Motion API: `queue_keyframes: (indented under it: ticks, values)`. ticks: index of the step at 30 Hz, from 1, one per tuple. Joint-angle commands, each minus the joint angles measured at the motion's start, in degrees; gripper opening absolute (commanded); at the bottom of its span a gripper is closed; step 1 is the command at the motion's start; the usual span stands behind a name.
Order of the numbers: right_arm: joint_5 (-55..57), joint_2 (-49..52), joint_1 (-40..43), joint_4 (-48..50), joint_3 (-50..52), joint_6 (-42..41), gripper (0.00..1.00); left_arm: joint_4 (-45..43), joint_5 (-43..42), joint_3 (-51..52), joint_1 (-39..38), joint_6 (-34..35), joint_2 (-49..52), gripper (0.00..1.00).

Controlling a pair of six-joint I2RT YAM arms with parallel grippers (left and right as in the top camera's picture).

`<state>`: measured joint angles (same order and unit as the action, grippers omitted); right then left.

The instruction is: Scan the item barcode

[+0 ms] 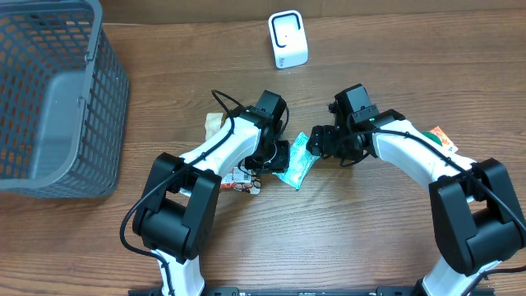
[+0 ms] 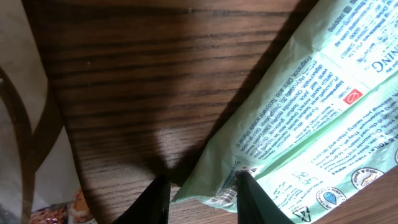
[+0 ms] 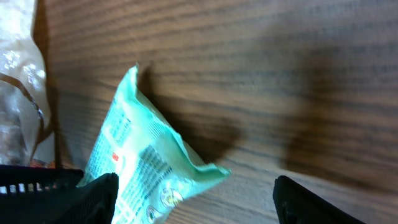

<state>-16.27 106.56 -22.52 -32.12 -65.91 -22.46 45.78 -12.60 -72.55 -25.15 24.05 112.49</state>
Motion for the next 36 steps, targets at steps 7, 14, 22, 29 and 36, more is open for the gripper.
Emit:
queue_keyframes:
  ticks: [7,14,22,29,36]
  values:
    - [-2.14,-0.04,0.04,7.82,5.07,-0.24,0.68,-0.02,4.72,0.85,0.09,1.31,-0.31,0.27]
    - [-3.67,-0.04,0.0,14.47,9.94,-4.22,0.62,-0.17,4.7,0.85,0.09,1.31,-0.31,0.27]
    - [-5.73,-0.04,-0.85,16.48,10.32,-5.29,0.54,-0.42,4.7,0.85,0.09,1.29,-0.31,0.26]
    - [-5.88,-0.04,-1.53,18.05,10.36,-7.61,0.53,-0.44,4.7,0.85,0.09,1.29,-0.31,0.26]
    - [-5.81,-0.02,-1.53,18.36,10.38,-7.78,0.48,-0.48,4.7,0.85,0.09,1.31,-0.31,0.24]
